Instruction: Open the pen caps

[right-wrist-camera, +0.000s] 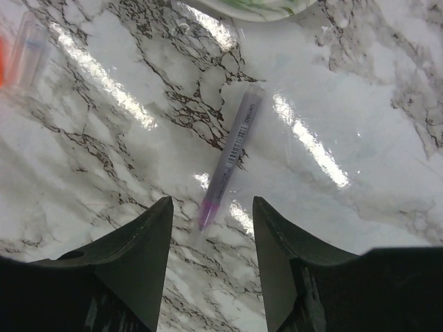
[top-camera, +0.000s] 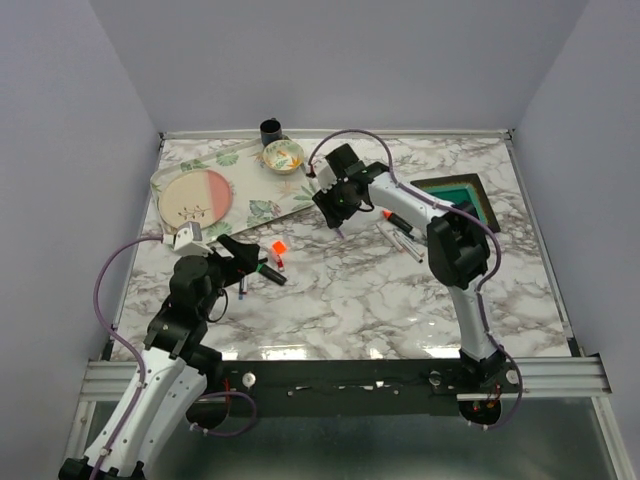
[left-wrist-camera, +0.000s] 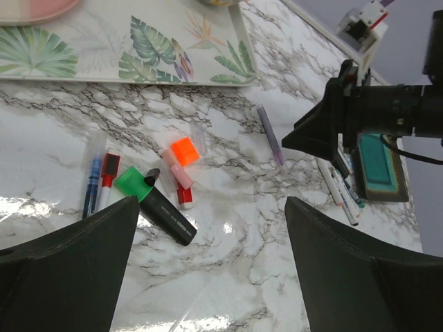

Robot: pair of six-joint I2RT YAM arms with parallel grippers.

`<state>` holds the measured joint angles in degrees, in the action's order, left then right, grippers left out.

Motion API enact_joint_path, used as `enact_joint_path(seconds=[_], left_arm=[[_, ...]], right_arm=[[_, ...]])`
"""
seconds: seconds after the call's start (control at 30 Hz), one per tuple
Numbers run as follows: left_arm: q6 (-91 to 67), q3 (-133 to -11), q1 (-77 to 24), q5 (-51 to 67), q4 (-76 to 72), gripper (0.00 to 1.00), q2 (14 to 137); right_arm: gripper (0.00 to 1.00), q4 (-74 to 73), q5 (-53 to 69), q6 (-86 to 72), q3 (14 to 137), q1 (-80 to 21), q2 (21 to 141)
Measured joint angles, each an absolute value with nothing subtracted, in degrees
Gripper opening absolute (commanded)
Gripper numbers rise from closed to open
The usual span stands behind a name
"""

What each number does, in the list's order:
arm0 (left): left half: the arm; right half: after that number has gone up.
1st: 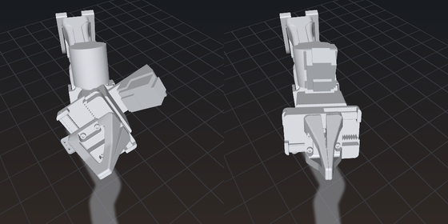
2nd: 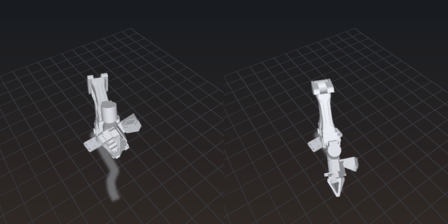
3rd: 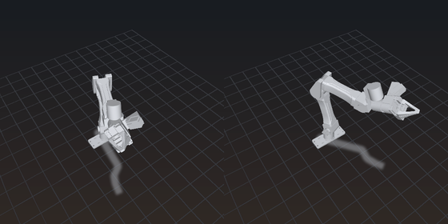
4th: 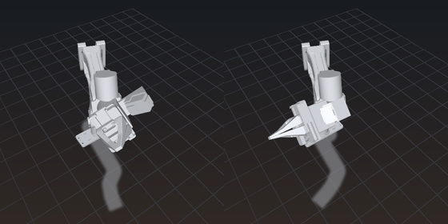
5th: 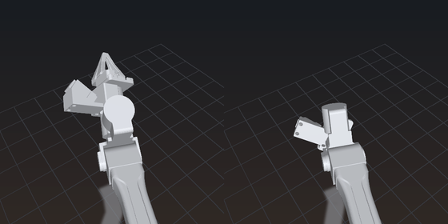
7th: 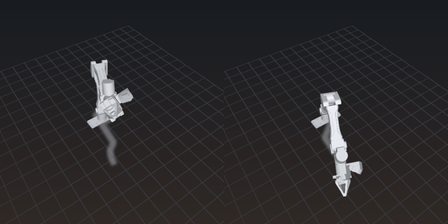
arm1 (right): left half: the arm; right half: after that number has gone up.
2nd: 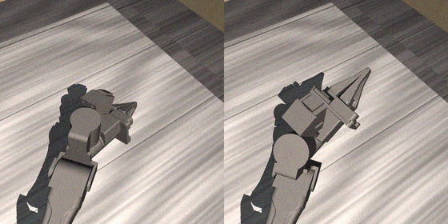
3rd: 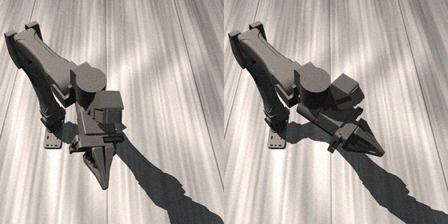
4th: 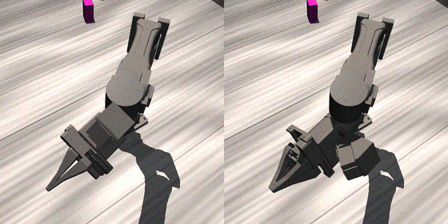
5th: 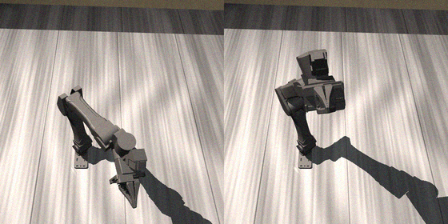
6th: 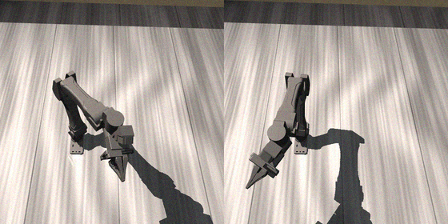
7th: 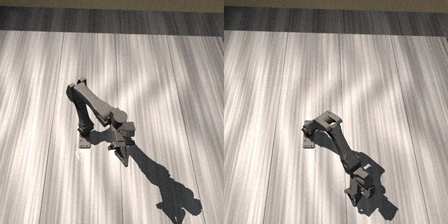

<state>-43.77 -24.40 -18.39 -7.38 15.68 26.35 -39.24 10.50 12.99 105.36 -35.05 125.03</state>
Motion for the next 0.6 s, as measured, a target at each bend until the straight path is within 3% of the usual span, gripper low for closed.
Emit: enact_joint_path(seconds=[0.33,0.57,0.6], left_arm=[[-44.18,-24.16,-18.39,-8.38,15.99,0.95,24.27],[-44.21,-24.01,-18.39,-8.34,15.92,0.95,24.27],[-44.18,-23.86,-18.39,-7.97,15.59,0.95,24.27]], right_arm=[[0.45,-43.09,5.08,10.76,111.5,-36.42,133.4],[0.01,-43.79,4.23,10.37,112.36,-36.42,134.1],[0.01,-43.81,4.12,10.35,112.36,-36.42,134.1]])
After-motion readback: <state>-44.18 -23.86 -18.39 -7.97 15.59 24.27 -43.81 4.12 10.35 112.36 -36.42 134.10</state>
